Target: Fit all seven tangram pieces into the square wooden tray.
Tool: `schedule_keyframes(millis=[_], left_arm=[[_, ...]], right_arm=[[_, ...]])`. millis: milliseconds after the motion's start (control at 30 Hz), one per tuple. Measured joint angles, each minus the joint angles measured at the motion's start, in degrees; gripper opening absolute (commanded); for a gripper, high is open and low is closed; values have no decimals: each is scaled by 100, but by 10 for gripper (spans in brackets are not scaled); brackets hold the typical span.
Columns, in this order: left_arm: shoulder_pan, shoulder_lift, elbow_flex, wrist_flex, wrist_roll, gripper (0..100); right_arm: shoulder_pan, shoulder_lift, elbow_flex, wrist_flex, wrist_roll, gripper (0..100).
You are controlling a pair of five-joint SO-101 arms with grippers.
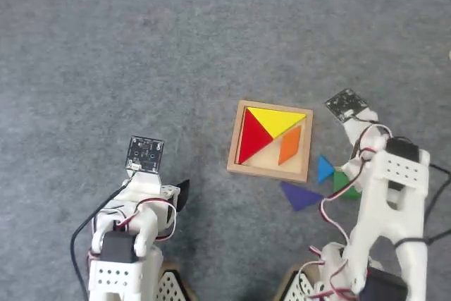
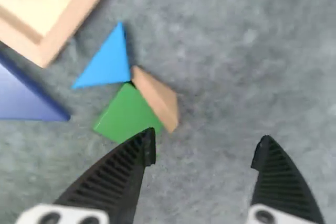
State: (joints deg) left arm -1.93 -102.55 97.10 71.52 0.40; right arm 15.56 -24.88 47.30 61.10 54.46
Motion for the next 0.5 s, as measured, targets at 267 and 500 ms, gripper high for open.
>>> schedule_keyframes(millis=[267,500], left_arm=[[0,0,0,0,0,240],[0,0,0,0,0,240]], right_arm=[[0,1538,-554,-97,765,310],[-149,2084,-747,-123,905,164]])
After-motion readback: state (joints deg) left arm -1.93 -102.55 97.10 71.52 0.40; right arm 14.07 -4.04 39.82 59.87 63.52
